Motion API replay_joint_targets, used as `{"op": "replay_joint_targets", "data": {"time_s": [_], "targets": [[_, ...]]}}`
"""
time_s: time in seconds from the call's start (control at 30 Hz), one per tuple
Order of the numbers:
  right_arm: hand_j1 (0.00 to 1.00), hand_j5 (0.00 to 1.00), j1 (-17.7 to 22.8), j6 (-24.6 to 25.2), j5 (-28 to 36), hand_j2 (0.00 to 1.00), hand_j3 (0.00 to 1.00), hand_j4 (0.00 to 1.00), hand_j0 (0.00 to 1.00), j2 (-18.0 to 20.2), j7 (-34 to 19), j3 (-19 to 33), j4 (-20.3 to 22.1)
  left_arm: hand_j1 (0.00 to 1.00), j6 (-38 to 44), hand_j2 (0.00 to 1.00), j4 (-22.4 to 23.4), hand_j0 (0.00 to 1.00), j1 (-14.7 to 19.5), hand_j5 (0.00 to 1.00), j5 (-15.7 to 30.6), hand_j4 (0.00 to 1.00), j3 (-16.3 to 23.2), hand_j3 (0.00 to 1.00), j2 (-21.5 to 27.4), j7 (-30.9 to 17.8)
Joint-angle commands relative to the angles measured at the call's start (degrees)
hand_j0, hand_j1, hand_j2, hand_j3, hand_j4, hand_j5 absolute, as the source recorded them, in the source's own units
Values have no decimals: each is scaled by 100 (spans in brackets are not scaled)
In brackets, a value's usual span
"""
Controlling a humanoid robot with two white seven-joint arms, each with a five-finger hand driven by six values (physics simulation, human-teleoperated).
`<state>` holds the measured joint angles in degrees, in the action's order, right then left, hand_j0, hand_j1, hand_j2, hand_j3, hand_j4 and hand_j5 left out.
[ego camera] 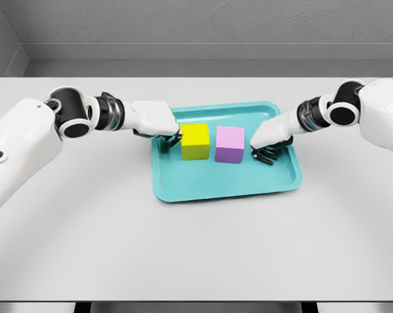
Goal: Push two cubes
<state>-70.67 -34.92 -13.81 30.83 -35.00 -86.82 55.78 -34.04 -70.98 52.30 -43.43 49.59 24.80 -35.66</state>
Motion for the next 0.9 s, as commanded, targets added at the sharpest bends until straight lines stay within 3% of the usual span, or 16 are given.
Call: {"op": "replay_joint_targets", "data": {"time_s": [0.0,0.37,0.7,0.77,0.87], "targets": [[13,13,0,20,18,13,13,13,13,-24,0,-27,3,43,-96,43,58,43,0,43,-166,43,104,43,-54,66],[13,13,-17,135,18,13,13,13,13,-174,0,-142,-6,43,-96,43,67,43,35,43,-166,43,104,43,-89,66],[13,13,-202,152,-34,13,13,13,13,2,0,-124,-314,43,-96,43,41,43,35,43,-131,43,95,43,-1,66],[13,13,-281,108,-69,13,13,13,13,160,0,-168,-147,43,-96,43,6,43,79,43,-87,43,78,43,8,66],[13,13,-580,99,-69,13,13,13,13,240,0,-643,442,43,-96,43,-170,43,167,43,151,43,69,43,113,66]]}}
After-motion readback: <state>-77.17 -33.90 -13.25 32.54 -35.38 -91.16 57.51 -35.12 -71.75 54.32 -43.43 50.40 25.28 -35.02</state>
